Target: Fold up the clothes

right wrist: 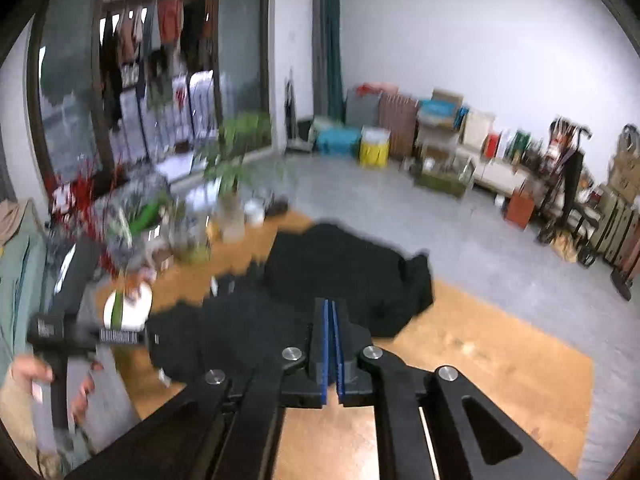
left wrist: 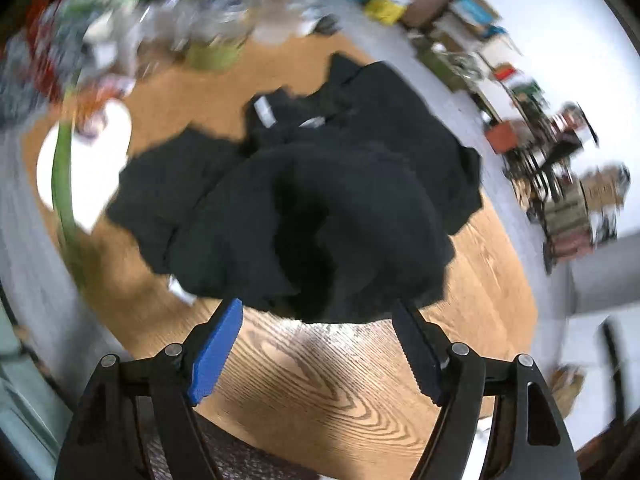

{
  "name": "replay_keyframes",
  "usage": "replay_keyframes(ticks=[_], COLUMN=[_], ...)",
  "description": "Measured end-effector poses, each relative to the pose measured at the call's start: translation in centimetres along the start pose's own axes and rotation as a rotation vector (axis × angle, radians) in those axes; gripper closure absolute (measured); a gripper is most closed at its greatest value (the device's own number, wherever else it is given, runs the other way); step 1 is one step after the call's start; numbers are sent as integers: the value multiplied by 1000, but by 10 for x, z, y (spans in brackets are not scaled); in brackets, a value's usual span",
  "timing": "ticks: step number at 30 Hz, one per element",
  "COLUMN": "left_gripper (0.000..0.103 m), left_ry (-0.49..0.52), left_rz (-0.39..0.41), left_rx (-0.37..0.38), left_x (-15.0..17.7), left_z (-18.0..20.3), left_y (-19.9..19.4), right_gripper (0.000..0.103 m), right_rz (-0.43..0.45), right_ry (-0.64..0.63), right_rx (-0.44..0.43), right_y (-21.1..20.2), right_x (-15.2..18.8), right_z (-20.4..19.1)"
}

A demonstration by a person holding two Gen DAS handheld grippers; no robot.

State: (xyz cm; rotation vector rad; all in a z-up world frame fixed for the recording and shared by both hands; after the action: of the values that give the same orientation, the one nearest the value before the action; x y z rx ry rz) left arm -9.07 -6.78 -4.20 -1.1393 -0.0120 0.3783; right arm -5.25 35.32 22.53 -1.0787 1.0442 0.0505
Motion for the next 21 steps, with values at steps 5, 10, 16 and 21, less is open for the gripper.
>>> replay_keyframes(ticks=[5, 10, 16, 21], left_gripper=[27, 28, 67, 92], left_ry=[-90, -57, -16, -52], left_rz=[60, 114, 55, 54], left_rx=[67, 9, -85, -7], left_x=[-30, -70, -96, -82], left_z=[-9, 4, 3, -23], left_y=[2, 24, 93, 100], right_gripper=[64, 53, 50, 76], right_rz=[-114, -170, -243, -288], right_ry=[-14, 26, 23, 102], right_rx=[-90, -194, -211, -288], right_y=[63, 133, 211, 234], right_x=[22, 10, 9, 40], right_z=[-17, -43, -68, -59])
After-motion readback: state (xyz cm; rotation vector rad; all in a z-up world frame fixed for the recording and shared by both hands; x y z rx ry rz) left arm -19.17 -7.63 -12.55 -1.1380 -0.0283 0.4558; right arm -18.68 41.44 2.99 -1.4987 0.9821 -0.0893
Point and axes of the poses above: each gripper's, at about its wrist camera, not at the fingertips, and y roughly the way its jaws point, z to its right, x to its underside, the point moved 2 cm from there along y, roughly the way its jaws point, and after that the axes turned 1 degree about -z, right-handed, at the moved point
